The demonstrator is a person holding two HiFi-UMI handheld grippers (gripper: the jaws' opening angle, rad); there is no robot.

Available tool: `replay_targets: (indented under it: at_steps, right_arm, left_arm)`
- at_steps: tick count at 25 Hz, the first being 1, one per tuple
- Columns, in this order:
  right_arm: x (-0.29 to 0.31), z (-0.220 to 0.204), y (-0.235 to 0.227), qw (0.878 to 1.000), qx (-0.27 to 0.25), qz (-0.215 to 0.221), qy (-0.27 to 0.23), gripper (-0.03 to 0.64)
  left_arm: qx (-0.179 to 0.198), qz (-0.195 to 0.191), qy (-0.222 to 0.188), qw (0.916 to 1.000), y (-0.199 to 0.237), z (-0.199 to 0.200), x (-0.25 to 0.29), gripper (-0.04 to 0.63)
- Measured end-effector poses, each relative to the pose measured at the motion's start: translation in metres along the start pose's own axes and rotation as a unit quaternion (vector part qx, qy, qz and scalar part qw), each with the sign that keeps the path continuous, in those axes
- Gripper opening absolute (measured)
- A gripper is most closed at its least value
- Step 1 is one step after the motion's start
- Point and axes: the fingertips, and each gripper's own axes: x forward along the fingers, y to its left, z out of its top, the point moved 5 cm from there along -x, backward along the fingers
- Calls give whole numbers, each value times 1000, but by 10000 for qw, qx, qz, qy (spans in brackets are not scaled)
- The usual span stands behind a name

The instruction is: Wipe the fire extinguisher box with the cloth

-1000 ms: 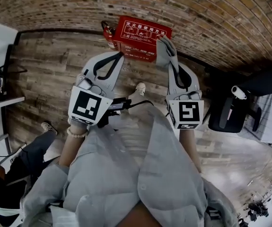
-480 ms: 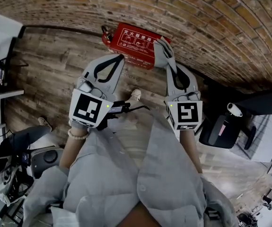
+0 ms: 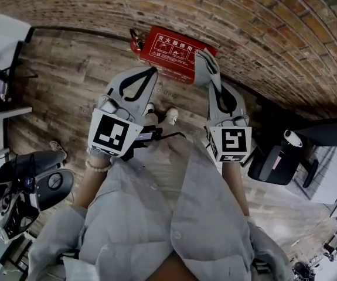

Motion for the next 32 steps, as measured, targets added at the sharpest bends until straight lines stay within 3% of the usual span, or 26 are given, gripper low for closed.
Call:
replay_targets:
  at_steps: [8, 21, 32]
  right_arm:
    - [8, 3, 8, 9999, 66, 8, 117, 20]
    - [53, -1, 22, 9995, -39, 162, 284, 20]
    - [102, -34, 24, 9970, -91, 491, 592, 20]
  left_arm:
    - [147, -90, -44, 9998, 15, 2, 9, -2]
    - [-54, 111, 60, 9999, 54, -24, 11, -2]
    - [-341, 360, 308, 9983, 76, -71, 22, -2]
